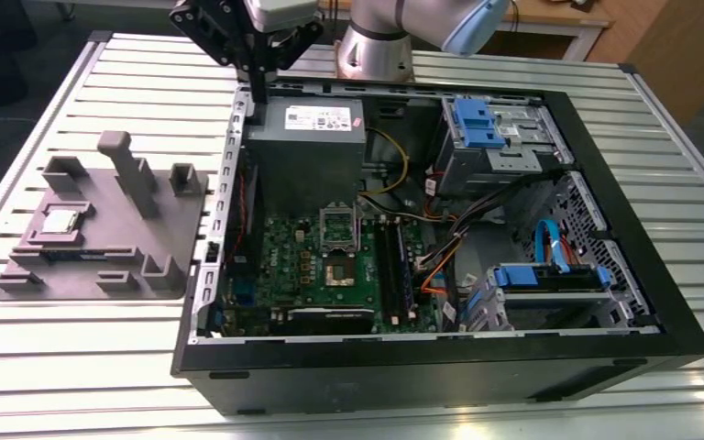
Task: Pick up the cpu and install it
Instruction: 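Reach for the cpu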
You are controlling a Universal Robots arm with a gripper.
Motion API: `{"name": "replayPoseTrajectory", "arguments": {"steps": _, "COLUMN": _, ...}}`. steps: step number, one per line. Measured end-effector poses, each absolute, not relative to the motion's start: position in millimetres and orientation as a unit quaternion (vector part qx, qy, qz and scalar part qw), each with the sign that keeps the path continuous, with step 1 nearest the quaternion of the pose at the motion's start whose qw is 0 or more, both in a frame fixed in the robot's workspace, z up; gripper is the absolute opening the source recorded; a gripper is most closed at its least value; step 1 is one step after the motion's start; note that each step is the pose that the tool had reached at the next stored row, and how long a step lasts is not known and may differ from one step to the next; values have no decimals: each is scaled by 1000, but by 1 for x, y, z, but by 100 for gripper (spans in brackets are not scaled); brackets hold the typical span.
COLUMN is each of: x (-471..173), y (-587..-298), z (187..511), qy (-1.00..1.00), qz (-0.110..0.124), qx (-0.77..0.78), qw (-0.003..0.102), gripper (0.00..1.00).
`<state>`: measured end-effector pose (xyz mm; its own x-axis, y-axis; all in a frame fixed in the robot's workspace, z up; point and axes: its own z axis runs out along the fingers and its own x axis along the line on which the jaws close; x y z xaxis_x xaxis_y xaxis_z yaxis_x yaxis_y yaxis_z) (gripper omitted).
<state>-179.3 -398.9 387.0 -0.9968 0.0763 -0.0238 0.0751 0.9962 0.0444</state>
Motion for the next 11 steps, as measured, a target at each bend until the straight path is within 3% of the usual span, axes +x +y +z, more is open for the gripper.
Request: {"name": "replayPoseTrajectory", "arguments": {"steps": 11, "x": -189, "y": -399, "z": 377, "qy": 999, "qz": 22, "qx": 38, "qw": 10, "gripper": 10}}
